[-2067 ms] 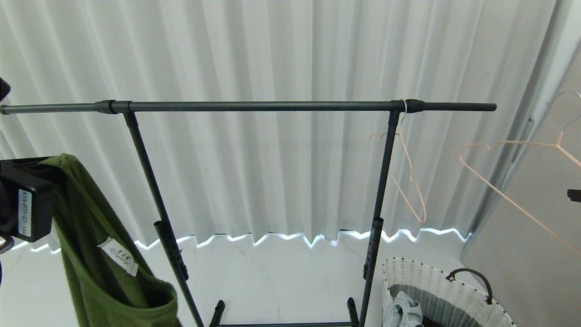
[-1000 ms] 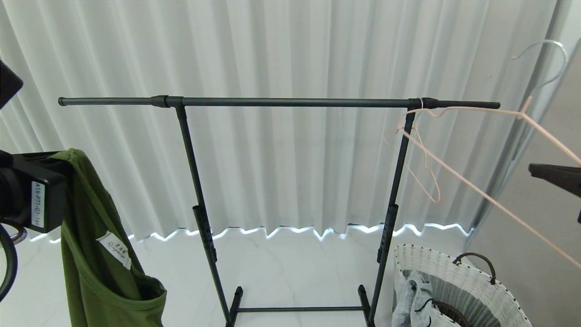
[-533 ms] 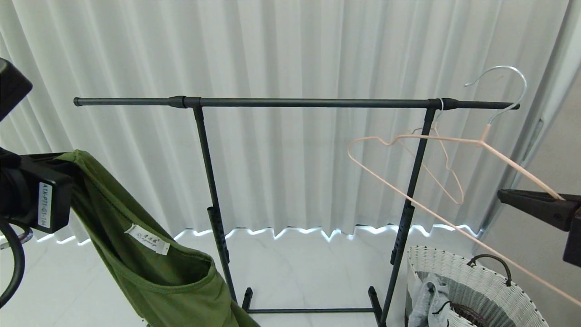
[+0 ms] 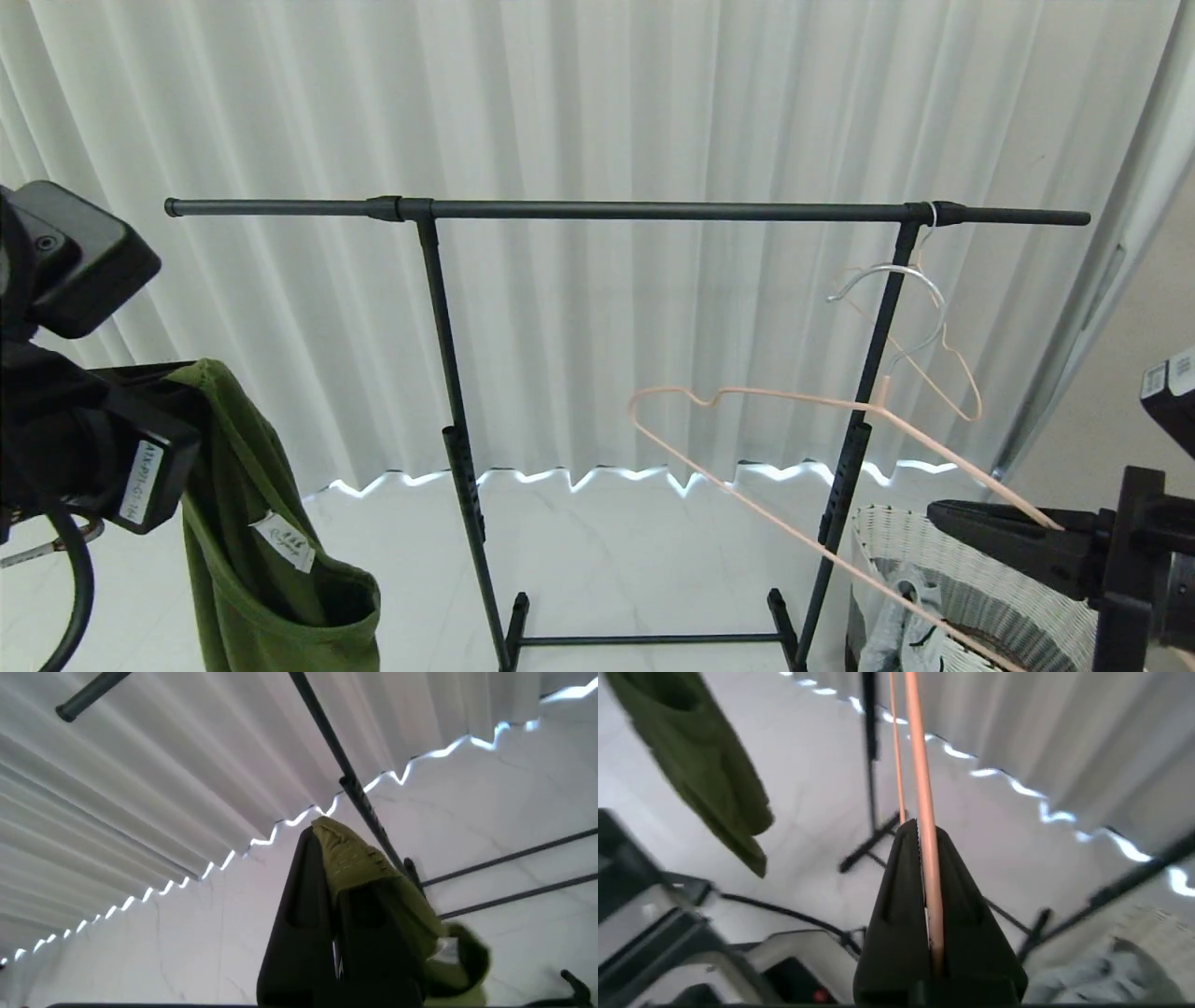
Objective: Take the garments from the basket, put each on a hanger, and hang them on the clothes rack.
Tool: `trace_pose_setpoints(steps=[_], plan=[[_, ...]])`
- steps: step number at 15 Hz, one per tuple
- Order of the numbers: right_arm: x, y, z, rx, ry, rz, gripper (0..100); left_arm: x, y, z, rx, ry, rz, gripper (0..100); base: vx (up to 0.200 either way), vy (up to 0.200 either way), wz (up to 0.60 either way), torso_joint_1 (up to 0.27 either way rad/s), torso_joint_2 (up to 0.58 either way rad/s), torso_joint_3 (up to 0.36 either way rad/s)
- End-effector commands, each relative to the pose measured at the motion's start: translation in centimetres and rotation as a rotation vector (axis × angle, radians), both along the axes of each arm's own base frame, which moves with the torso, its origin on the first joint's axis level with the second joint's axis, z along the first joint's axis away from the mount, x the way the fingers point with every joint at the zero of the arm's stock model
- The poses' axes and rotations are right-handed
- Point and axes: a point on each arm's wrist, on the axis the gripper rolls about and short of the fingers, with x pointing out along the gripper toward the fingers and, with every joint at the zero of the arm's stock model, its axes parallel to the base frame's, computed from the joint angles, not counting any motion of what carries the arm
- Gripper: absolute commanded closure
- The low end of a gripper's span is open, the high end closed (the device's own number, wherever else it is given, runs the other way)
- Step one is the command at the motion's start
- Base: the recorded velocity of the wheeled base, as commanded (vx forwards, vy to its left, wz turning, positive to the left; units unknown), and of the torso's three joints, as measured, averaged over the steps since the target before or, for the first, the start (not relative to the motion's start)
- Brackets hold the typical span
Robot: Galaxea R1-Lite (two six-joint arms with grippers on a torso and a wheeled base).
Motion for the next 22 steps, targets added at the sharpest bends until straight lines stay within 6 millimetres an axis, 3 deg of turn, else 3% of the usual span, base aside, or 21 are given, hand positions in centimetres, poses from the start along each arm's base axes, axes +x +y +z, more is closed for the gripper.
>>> trace_pose_setpoints(steps=[1,4,7,14,16,22], plan=[[0.1,2.2,-1.4,-0.018,0.06,0.073,100,1.6,-0.9,-0.5,0.03,0.036,0.022,100,0.0,0.0,0.0,0.0,0.0,0.0],[0.4,4.2,-1.2,0.039,0.022,0.117,100,4.8,-2.4,0.0,0.064,0.029,0.176,100,0.0,0.0,0.0,0.0,0.0,0.0],[-0.2,5.6,-1.4,0.045,0.026,0.186,100,8.6,-4.6,0.0,-0.012,0.028,0.253,100,0.0,0.0,0.0,0.0,0.0,0.0],[1.2,8.8,-1.8,0.11,-0.016,0.178,100,8.0,-7.6,-0.3,-0.087,0.039,0.174,100,0.0,0.0,0.0,0.0,0.0,0.0],[0.7,9.2,-1.4,0.119,-0.023,0.204,100,8.8,-8.0,-1.0,-0.103,0.056,0.194,100,0.0,0.0,0.0,0.0,0.0,0.0],[-1.0,9.7,-0.6,0.147,-0.041,0.259,100,10.6,-6.5,-2.1,-0.112,0.078,0.292,100,0.0,0.0,0.0,0.0,0.0,0.0]])
